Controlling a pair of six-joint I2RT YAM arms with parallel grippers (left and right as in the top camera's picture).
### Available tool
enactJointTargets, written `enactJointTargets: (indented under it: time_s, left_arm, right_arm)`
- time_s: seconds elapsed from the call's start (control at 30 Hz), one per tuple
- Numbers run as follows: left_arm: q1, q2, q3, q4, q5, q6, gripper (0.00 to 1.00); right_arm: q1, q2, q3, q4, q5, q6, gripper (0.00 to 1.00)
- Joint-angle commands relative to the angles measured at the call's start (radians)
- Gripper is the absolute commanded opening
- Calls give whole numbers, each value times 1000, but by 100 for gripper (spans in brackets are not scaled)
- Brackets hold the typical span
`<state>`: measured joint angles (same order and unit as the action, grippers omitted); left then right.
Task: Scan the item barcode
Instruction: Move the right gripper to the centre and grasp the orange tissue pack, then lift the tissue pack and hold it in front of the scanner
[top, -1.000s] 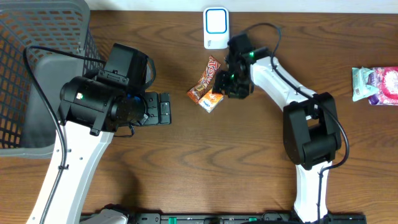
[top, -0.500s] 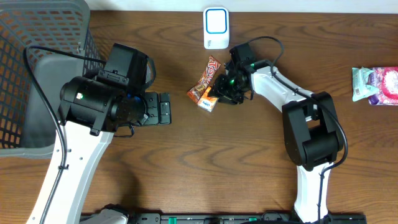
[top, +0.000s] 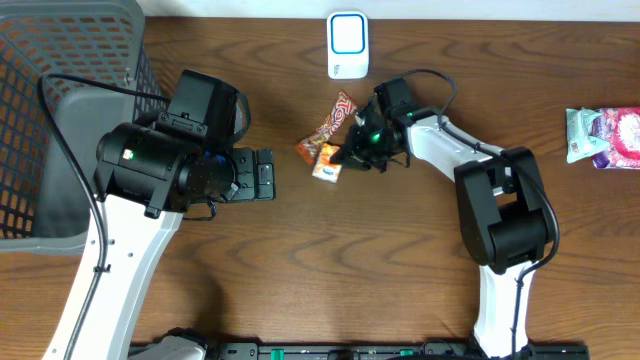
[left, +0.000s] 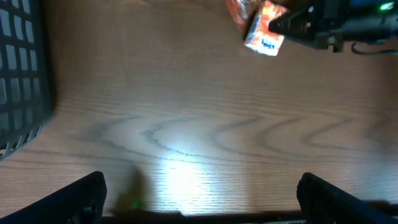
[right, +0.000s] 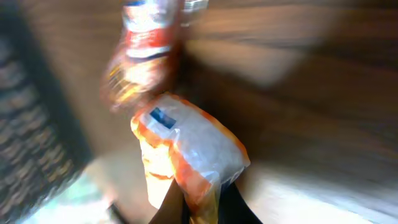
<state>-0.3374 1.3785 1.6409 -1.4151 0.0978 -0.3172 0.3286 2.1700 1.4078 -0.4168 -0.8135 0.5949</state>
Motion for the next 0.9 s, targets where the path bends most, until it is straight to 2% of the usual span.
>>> enactJointTargets:
  time_s: [0.0,0.1,0.27,0.47,0.63,0.87]
  left_arm:
    - [3,0,16,-5,-16,2,98]
    - [3,0,16,-5,-16,2,98]
    - [3,0,16,-5,-16,2,98]
    - [3,0,16,-5,-16,2,98]
    - [3,0,16,-5,-16,2,98]
    - [3,0,16,-5,-16,2,97]
  right_arm:
    - [-76,-1,2,103,-449,-100,1]
    - [-145,-1,2,225,-645,-100,1]
    - [-231,-1,2,267,-739,-100,1]
    - [-298,-1,2,278,-748,-121,1]
    - [-296,-1,2,302,-749,-121,1]
    - [-248,-1,2,468,-749,-111,1]
